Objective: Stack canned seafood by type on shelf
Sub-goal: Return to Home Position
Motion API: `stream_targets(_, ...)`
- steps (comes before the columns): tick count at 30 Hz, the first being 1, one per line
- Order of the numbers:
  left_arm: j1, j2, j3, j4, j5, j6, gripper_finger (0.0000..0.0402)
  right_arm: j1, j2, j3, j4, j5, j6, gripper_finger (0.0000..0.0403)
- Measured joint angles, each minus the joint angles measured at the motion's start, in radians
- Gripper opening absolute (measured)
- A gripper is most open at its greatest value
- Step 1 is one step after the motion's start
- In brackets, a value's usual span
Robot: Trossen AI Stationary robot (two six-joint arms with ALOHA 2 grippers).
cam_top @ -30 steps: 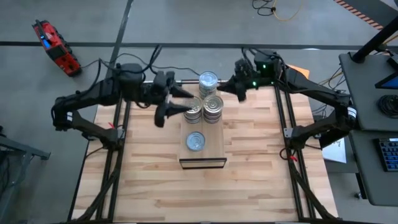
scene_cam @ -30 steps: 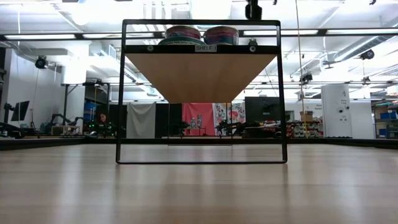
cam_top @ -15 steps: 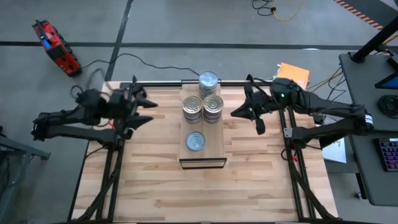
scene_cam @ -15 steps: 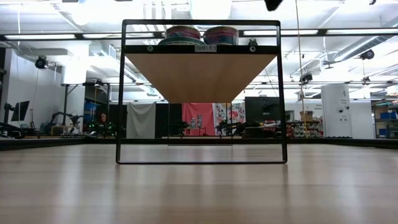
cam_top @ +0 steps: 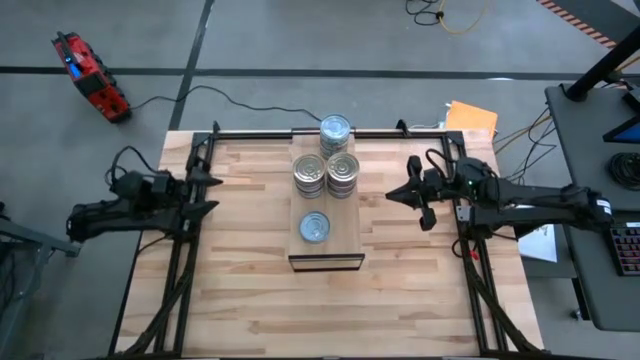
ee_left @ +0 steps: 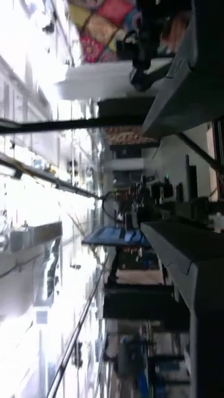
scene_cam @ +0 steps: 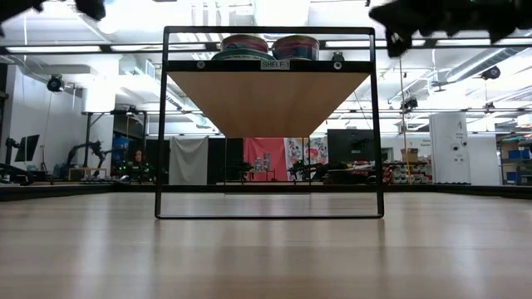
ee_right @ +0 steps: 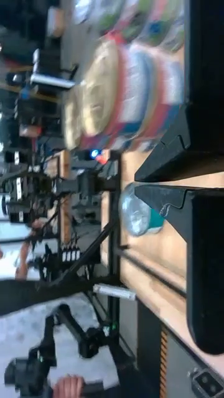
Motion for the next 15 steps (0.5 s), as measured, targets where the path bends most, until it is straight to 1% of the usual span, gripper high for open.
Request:
stream_targets(3,0.000,-0.118,-0.096,0.028,-0.029,0.001,0.0217,0.000,-0.064,-0.070,-0.004,0.060,0.050,0.0011)
stream_targets(5,0.000,-0.189,-0.151,0.047,-0.030,-0.003,0.0217,0.000,-0.115,-0.111,-0.004,0.082,0.065,0.0011)
stream_targets(8,0.000,-0.189,-0.215,0.118,-0.030,0.004,0.0217,0.000,-0.191,-0.158,0.001,0.082,0.064,0.0011)
stream_targets(10,-0.001,-0.169,-0.233,0.149,-0.056,0.009,0.0217,0.000,-0.247,-0.191,0.004,0.081,0.057,0.0011)
stream_targets(13,0.000,-0.168,-0.267,0.138,-0.086,0.004,0.0217,0.000,-0.345,-0.246,0.004,0.080,0.040,0.0011)
stream_targets(15,0.000,-0.173,-0.282,0.139,-0.087,0.001,0.0217,0.000,-0.413,-0.282,0.004,0.072,0.032,0.0011)
